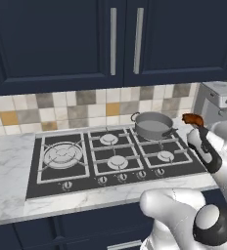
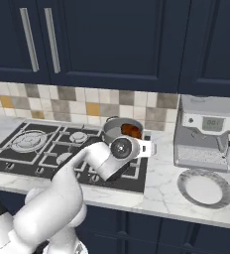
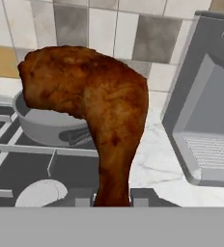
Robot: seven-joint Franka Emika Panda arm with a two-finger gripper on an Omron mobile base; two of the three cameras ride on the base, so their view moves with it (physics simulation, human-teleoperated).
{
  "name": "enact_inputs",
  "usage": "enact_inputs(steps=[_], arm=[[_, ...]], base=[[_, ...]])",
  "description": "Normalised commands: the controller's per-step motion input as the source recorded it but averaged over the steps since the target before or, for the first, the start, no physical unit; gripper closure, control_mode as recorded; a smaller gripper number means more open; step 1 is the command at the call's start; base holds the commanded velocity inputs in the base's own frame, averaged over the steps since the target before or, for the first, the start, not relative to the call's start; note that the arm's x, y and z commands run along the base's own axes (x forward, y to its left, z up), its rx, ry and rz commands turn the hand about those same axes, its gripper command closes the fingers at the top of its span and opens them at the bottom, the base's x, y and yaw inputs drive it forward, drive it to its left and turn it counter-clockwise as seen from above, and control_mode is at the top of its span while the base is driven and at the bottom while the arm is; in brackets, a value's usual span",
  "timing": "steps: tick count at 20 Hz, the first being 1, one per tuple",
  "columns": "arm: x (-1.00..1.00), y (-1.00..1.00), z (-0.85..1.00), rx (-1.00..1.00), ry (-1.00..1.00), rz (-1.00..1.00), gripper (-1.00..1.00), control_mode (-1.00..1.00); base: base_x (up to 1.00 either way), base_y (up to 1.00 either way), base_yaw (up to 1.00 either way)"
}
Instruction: Retrieve the frozen meat and place it in the pot on a burner. Then turn the burner on.
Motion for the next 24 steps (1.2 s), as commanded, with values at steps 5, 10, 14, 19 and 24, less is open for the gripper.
enact_inputs(steps=[5,10,14,19,24], arm=[[0.75,0.00,0.00,0.00,0.06,0.19,1.00,-1.00],[0.54,0.01,0.00,0.01,0.00,0.20,1.00,-1.00],[0.43,0.03,0.00,0.00,0.07,0.17,1.00,-1.00],[0.43,0.08,0.00,0.00,0.14,0.15,1.00,-1.00],[0.30,0.25,-0.01,0.00,0.07,0.09,1.00,-1.00]], base=[[0.00,0.00,0.00],[0.00,0.00,0.00],[0.00,0.00,0.00],[0.00,0.00,0.00],[0.00,0.00,0.00]])
